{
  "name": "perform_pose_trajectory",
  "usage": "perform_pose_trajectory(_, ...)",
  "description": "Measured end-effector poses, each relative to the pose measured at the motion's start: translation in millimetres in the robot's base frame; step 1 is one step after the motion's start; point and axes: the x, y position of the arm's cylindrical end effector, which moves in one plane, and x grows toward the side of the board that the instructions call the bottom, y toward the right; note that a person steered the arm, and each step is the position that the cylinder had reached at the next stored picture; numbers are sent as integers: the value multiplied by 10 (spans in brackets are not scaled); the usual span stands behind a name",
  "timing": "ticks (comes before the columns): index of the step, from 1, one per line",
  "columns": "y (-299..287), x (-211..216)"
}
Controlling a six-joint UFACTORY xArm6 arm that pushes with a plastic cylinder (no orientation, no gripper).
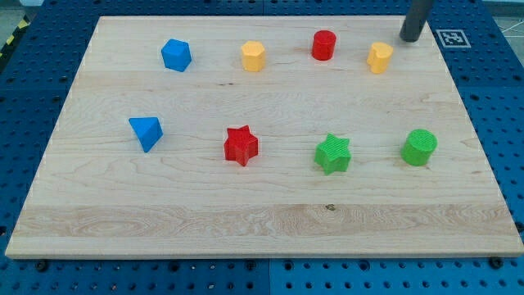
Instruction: Push the red circle slightly down
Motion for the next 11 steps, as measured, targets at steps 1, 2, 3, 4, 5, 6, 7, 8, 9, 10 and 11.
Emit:
perform_pose_trajectory(1,-253,-159)
perform_pose_trajectory(2,-326,-675)
perform_pose_trajectory(3,-351,-665)
perform_pose_trajectory(4,-28,-667)
perform_pose_trajectory(5,1049,-665)
perform_pose_trajectory(6,1081,-519)
perform_pose_trajectory(7,557,-206)
perform_pose_trajectory(8,-154,-454)
perform_pose_trajectory(9,-976,-636)
perform_pose_trajectory(10,-1479,-215)
perform_pose_trajectory(11,-1529,161)
